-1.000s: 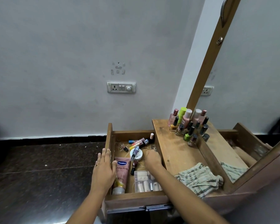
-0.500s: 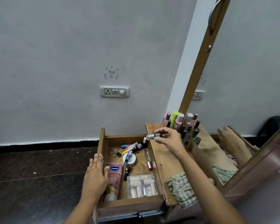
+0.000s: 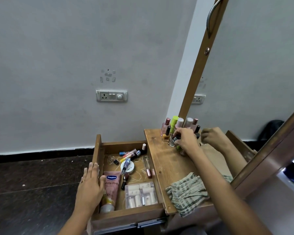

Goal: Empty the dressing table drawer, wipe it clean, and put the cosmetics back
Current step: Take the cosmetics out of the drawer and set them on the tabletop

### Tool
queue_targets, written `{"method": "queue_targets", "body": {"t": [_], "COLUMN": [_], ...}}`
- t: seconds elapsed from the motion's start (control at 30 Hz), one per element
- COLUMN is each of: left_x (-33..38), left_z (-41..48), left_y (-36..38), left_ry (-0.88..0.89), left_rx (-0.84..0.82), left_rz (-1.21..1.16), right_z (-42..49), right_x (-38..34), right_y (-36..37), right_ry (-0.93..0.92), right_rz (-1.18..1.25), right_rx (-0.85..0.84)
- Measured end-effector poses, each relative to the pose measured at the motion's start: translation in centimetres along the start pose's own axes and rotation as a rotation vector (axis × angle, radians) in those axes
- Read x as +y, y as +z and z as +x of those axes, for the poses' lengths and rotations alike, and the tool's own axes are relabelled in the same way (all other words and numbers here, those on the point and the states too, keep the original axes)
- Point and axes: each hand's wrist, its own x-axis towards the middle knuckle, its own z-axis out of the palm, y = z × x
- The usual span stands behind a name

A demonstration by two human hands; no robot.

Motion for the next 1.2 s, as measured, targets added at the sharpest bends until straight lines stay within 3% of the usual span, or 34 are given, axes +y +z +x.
{"method": "queue_targets", "body": {"t": [0.33, 0.97, 1.1, 1.2], "left_x": [0.0, 0.2, 0.4, 0.5], "left_z": [0.0, 0.0, 0.0, -0.2], "left_y": [0.0, 0.0, -0.2, -0.3], "left_ry": [-0.009, -0.022, -0.011, -0.007], "left_rx": [0.006, 0.004, -0.001, -0.004], "left_rz": [-0.008, 0.000, -0.003, -0.007], "right_z": [0.9, 0.7, -1.0, -3.0], "right_x": [-0.3, -0.6, -2.4, -5.2], "right_y": [1.2, 0.9, 0.4, 2.4], "right_ry": [0.050, 0.069, -0.035, -0.189], "right_rz": [-0.229, -0.287, -0.209, 0.001], "right_rx": [-0.002, 0.015, 0.142, 0.023]}}
